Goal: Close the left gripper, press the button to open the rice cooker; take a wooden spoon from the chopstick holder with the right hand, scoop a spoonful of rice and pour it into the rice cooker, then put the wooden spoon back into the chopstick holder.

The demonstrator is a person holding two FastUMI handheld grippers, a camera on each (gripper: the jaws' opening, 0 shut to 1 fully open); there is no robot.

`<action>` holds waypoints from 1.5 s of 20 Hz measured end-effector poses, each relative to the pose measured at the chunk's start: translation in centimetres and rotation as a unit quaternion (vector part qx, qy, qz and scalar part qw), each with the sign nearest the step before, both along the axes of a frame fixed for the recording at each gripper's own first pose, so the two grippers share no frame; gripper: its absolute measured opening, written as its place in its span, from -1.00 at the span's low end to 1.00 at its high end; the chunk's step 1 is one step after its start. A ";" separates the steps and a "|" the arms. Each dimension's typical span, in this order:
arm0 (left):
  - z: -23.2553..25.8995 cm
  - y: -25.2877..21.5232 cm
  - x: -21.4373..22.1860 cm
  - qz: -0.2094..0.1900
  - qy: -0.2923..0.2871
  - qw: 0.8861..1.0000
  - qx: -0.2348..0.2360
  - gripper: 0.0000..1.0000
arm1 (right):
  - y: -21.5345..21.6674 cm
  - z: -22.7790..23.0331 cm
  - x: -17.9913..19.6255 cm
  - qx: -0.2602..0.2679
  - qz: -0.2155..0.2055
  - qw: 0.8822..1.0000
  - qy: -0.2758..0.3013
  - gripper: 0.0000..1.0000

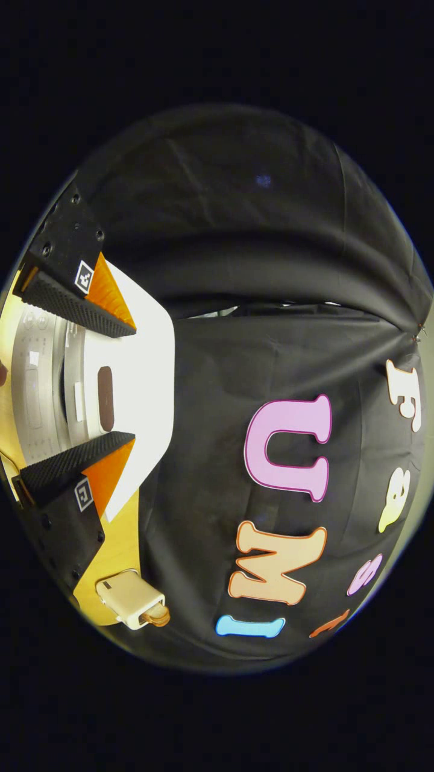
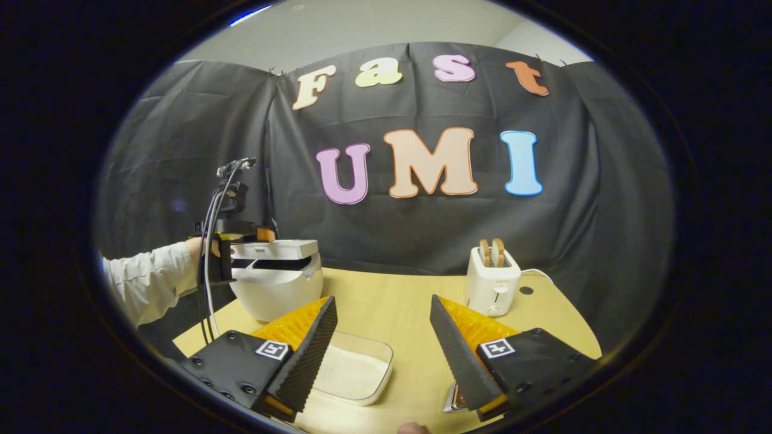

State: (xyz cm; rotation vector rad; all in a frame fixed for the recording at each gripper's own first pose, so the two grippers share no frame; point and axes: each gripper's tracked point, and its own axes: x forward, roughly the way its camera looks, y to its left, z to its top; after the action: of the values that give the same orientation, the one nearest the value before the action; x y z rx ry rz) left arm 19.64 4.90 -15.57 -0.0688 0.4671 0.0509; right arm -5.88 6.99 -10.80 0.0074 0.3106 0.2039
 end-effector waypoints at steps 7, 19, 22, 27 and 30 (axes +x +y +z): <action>-4.2 -0.3 -0.7 0.000 0.047 0.999 0.011 0.88 | -0.5 -0.5 0.5 -0.002 -0.002 1.000 0.008 0.99; -4.8 -0.5 -0.8 -0.008 0.008 1.000 0.027 0.89 | -0.4 -0.4 1.5 0.011 -0.003 1.000 0.005 0.97; -3.0 -1.0 -2.0 -0.002 -0.004 1.000 0.009 0.92 | -0.1 0.4 1.7 0.009 0.003 1.000 -0.006 0.97; 4.4 -3.5 -6.3 -0.026 -0.103 0.994 0.034 0.92 | 0.2 2.1 2.8 0.013 0.005 0.999 -0.031 0.95; 7.2 -4.3 -9.9 -0.033 -0.142 0.989 0.031 0.90 | 0.3 2.8 3.3 0.021 0.003 0.999 -0.040 0.94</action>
State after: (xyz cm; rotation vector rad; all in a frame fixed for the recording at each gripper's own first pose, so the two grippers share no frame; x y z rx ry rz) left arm 9.75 0.64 -8.35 0.0012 0.1829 -0.0088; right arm -2.60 7.30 -7.97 0.0388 0.2265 0.2158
